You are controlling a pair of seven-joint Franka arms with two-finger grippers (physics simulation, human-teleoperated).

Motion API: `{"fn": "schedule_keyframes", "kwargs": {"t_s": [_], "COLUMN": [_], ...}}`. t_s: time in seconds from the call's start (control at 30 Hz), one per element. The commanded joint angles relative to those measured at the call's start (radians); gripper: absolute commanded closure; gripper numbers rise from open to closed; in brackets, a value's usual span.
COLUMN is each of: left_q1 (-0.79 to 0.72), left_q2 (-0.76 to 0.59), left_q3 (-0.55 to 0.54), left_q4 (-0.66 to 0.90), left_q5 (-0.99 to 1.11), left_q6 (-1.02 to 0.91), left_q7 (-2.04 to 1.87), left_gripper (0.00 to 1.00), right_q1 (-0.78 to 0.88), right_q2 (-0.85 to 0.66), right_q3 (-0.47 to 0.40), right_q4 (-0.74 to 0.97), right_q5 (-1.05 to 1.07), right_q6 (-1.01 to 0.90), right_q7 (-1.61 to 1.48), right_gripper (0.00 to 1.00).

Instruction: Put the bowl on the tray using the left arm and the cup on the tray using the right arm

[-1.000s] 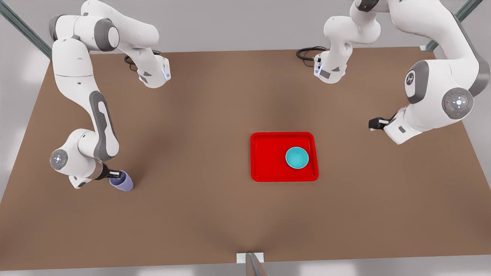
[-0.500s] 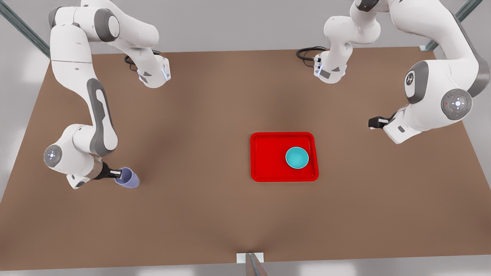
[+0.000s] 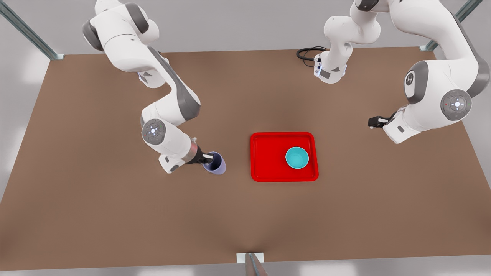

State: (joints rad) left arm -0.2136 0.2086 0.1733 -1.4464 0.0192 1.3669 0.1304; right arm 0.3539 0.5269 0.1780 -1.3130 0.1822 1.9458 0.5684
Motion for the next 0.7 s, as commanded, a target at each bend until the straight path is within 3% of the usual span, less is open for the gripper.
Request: {"fn": "schedule_keyframes", "kwargs": {"t_s": [0.0,0.2,0.57,0.67], "left_q1": [0.000,0.000,0.000,0.000], "left_q2": [0.000,0.000,0.003,0.009], "left_q3": [0.000,0.000,0.002,0.002], "left_q4": [0.000,0.000,-0.002,-0.002], "left_q5": [-0.001,0.001,0.001,0.001], "left_q6": [0.000,0.000,0.001,0.001], "left_q7": [-0.002,0.000,0.000,0.000], "left_gripper": [0.00,0.00,0.00,0.00], "right_q1": [0.007,0.189,0.286,0.336], "right_q2": [0.004,0.219,0.375,0.413], "right_q3": [0.002,0.000,-0.009,-0.055], "right_q4": [0.006,0.316,0.319,0.327], "right_q5": [-0.006,-0.050,-0.145,-0.145], "right_q6": [-0.001,-0.004,0.127,0.148], "right_q7": [0.005,0.145,0.146,0.165], "right_gripper": [0.79,0.79,0.79,0.79]}}
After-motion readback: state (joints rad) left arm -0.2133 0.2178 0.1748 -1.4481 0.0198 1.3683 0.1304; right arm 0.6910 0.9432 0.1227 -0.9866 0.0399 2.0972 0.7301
